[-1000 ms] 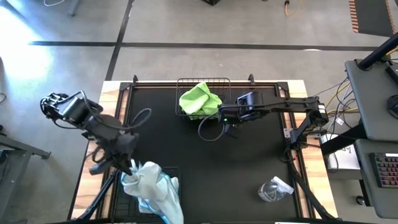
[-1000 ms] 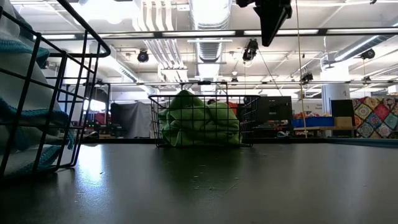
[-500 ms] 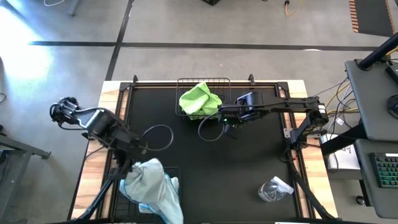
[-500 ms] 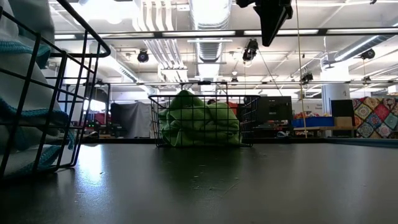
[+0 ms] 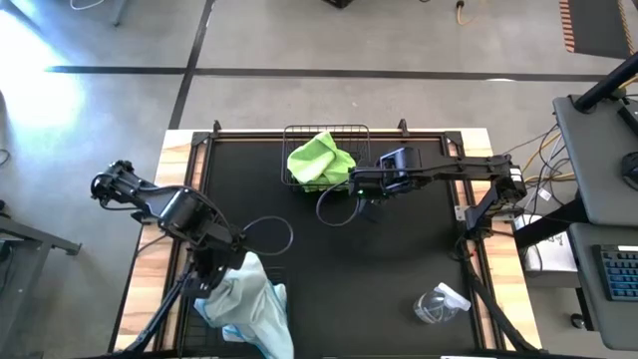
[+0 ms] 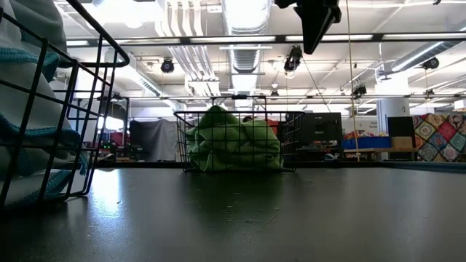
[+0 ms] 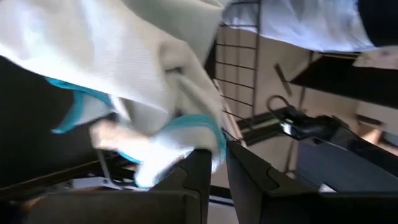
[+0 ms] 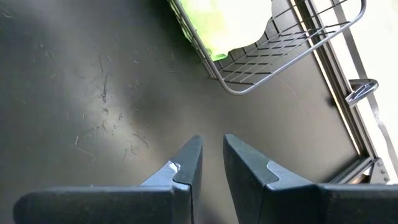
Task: Sort microfiber towel by color & place in baskets
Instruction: Put the blue microfiber towel into the bottom black wire basket, then return to Home Position
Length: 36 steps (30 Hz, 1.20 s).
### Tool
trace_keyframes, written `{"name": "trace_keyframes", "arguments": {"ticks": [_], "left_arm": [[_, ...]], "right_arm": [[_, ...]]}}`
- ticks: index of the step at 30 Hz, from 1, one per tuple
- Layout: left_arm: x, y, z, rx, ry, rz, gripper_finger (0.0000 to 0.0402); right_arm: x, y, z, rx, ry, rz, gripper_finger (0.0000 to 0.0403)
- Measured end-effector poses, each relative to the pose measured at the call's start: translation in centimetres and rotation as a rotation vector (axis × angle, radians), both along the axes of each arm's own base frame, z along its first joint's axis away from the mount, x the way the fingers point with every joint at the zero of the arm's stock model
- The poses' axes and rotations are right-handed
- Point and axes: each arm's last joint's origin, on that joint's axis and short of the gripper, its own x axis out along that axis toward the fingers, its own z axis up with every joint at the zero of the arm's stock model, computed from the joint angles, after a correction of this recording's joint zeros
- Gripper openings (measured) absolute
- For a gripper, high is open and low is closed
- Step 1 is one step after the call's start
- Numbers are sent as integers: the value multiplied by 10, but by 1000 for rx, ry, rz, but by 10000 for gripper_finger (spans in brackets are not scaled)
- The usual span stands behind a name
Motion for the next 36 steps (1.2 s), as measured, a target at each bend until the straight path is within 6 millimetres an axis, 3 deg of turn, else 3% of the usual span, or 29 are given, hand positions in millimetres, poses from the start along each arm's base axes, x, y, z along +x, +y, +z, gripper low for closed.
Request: {"name": "trace_keyframes", "arguments": {"ticks": [8,15,19,27,36], "left_arm": [[-2,-2,2,-108,53,-24,34],[-2,5,4,103,-101,-43,34],[-4,10,16,210,-187,-52,34],[-17,20,77,198,-475,-25,34],[-60,50,150,282,-876,144,34]], "right_arm": [[0,0,0,0,-4,-1,59],[1,0,0,1,-13,-8,59],[1,0,5,-4,-20,25,59],[0,2,38,-22,-137,91,59],[-12,5,84,-96,-245,289,59]]}}
